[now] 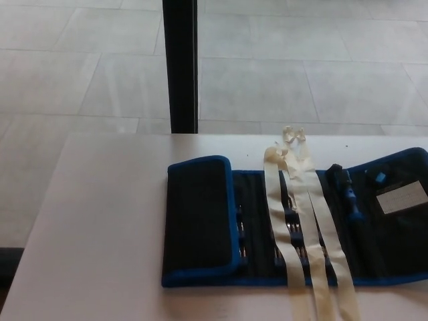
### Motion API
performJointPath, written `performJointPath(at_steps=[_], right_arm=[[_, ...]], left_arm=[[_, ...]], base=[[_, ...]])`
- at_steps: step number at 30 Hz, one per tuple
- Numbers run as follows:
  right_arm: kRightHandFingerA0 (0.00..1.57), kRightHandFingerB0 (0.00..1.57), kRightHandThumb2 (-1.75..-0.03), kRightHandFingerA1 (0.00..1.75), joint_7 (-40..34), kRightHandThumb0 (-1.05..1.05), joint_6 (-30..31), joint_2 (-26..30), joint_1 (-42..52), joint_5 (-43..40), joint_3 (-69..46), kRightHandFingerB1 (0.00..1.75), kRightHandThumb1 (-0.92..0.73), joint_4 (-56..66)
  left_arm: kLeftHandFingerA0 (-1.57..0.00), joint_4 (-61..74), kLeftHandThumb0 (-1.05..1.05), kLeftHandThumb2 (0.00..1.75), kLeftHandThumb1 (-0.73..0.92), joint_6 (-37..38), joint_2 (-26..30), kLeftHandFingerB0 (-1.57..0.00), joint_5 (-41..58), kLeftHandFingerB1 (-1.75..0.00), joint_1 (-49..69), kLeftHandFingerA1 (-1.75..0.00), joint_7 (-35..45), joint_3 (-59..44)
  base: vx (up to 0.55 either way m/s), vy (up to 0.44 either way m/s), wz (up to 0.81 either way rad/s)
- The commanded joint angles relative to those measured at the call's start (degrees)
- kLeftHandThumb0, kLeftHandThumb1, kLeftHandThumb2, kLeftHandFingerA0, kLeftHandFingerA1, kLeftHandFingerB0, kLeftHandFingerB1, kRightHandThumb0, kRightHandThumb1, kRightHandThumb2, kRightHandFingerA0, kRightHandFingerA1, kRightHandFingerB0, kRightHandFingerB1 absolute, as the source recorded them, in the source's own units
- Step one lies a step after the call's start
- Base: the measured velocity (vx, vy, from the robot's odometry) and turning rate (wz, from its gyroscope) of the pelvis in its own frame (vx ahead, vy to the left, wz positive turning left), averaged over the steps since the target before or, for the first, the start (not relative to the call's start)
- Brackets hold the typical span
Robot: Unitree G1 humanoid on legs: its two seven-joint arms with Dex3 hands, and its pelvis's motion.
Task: The robot uses its right hand to lift an edge of the toolkit kept in middle of the desk and make one fold in it
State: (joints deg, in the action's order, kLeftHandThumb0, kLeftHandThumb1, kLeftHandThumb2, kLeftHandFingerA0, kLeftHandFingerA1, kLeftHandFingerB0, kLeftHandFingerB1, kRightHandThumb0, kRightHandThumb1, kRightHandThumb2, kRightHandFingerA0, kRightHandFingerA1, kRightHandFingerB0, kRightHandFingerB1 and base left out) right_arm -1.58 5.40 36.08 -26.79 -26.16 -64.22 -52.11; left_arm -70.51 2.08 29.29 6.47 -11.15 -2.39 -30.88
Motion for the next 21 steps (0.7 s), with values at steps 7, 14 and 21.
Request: performJointPath(at_steps=[7, 14, 21], right_arm=[[0.49, 0.33, -0.62, 0.46, 8.2, -0.65, 20.7, -14.5, 8.7, -8.7, 18.8, 0.35, -0.74, 33.5], [0.52, 0.36, -0.61, 0.49, 8.3, -0.62, 23.8, -16.9, 13.6, -5.7, 28.3, 0.36, -0.71, 36.9], [0.57, 0.35, -0.61, 0.49, 9.1, -0.64, 22.3, -15.3, 15.6, -2.2, 34.1, 0.36, -0.71, 34.4]], left_arm=[[-0.67, -1.7, -0.70, 0.60, 0.67, -0.9, 2.5, -0.43, 2.7, -0.44, 1.0, -0.61, -1.6, -1.4], [-0.72, -1.7, -0.73, 0.60, 0.67, -0.3, 2.3, -0.47, 2.3, -0.44, 1.1, -0.65, -1.6, -1.2], [-0.70, -1.7, -0.71, 0.60, 0.66, -1.0, 2.7, -0.46, 2.8, -0.45, 1.0, -0.64, -2.0, -1.8]], base=[[0.00, 0.000, 0.02], [0.00, 0.000, 0.00], [0.00, 0.000, 0.00]])
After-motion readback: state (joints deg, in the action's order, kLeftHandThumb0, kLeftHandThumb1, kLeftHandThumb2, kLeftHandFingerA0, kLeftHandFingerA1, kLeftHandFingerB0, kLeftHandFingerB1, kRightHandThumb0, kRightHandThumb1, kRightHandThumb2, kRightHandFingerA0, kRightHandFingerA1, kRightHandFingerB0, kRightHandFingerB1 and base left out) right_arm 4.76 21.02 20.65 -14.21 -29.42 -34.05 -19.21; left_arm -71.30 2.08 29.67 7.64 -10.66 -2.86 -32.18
